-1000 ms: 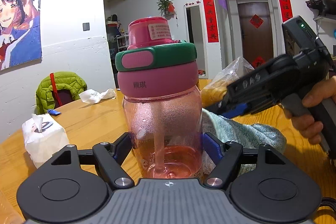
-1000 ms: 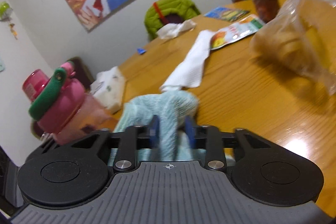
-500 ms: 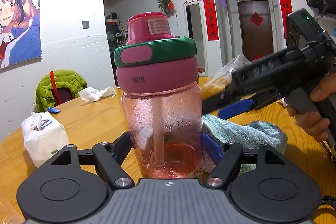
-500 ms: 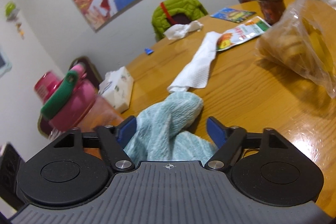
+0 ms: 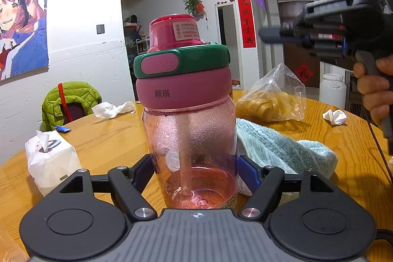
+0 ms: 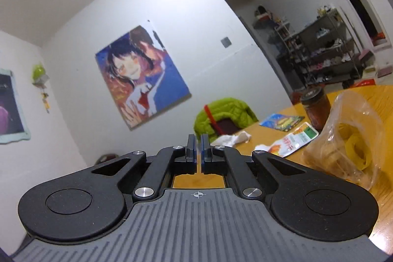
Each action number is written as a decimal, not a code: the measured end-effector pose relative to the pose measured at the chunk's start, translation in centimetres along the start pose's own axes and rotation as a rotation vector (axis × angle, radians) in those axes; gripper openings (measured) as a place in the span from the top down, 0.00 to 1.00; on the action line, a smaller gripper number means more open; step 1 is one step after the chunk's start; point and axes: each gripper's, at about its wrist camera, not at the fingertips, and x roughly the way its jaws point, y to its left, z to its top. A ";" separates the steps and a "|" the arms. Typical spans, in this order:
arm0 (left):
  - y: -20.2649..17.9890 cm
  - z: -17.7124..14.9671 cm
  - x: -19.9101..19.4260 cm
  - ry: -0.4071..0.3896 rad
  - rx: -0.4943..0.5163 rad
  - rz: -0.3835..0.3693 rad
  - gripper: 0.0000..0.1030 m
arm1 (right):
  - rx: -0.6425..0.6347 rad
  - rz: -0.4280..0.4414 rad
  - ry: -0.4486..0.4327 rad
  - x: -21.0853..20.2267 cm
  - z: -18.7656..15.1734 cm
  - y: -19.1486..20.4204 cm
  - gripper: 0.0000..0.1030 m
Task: Clean container
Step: 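Hold the pink bottle with the left gripper while the right gripper wipes its side with the blue towel, then lift the blue towel off the bottle with the right gripper and reposition it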
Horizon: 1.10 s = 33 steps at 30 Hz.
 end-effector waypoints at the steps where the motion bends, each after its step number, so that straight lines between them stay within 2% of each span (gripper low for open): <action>1: 0.0 0.0 0.0 0.000 -0.002 -0.001 0.30 | 0.005 -0.030 0.037 0.2 -0.2 0.0 0.96; 2: 0.1 0.0 0.1 0.001 -0.005 -0.003 0.30 | 0.012 -0.069 0.103 0.7 -0.5 -0.1 0.93; 3: 0.1 0.0 0.1 0.001 -0.009 -0.005 0.30 | 0.026 -0.102 0.189 1.4 -1.0 -0.2 0.86; 4: 0.1 -0.1 0.1 0.002 -0.013 -0.007 0.30 | 0.032 -0.124 0.289 2.1 -1.6 -0.4 0.85; 5: 0.1 -0.1 0.1 0.002 -0.016 -0.008 0.30 | 0.022 -0.121 0.380 2.7 -2.2 -0.4 0.84; 6: 0.1 -0.1 0.1 0.002 -0.017 -0.008 0.30 | 0.004 -0.105 0.441 3.0 -2.8 -0.3 0.76; 7: 0.1 -0.1 0.1 0.002 -0.019 -0.008 0.31 | -0.012 -0.099 0.472 3.2 -3.2 -0.2 0.61; 9: 0.1 0.0 0.0 0.002 -0.023 -0.009 0.31 | -0.048 -0.107 0.484 3.6 -3.6 0.3 0.47; 11: 0.1 0.0 0.0 0.002 -0.028 -0.011 0.31 | -0.102 -0.107 0.489 4.3 -3.9 1.0 0.48; 12: 0.1 0.0 0.0 0.002 -0.030 -0.012 0.31 | -0.141 -0.109 0.516 5.0 -4.2 1.3 0.54; 13: 0.1 0.0 -0.1 0.003 -0.034 -0.013 0.31 | -0.180 -0.131 0.560 5.9 -4.6 1.4 0.77; 14: 0.1 0.0 -0.1 0.005 -0.037 -0.014 0.31 | -0.218 -0.157 0.599 6.6 -5.0 1.7 0.92; 17: 0.2 0.0 -0.2 0.004 -0.045 -0.017 0.31 | -0.269 -0.203 0.552 6.2 -3.5 2.6 0.91; 20: 0.3 0.1 -0.3 0.001 -0.053 -0.020 0.31 | -0.273 -0.200 0.433 4.5 0.7 4.4 0.91; 25: 0.2 0.0 -0.4 0.000 -0.051 -0.020 0.31 | -0.376 -0.210 0.312 0.5 5.1 8.6 0.91; 27: 0.2 0.1 -0.4 -0.001 -0.054 -0.021 0.31 | -0.383 -0.199 0.303 -1.5 6.1 9.8 0.91; 29: 0.3 0.1 -0.5 -0.002 -0.056 -0.023 0.31 | -0.338 -0.166 0.321 -2.8 6.6 10.0 0.90; 31: 0.3 0.1 -0.5 -0.004 -0.058 -0.024 0.31 | -0.290 -0.141 0.352 -3.5 6.6 9.7 0.90; 33: 0.3 0.1 -0.6 -0.005 -0.059 -0.024 0.31 | -0.245 -0.155 0.389 -3.9 6.1 9.1 0.90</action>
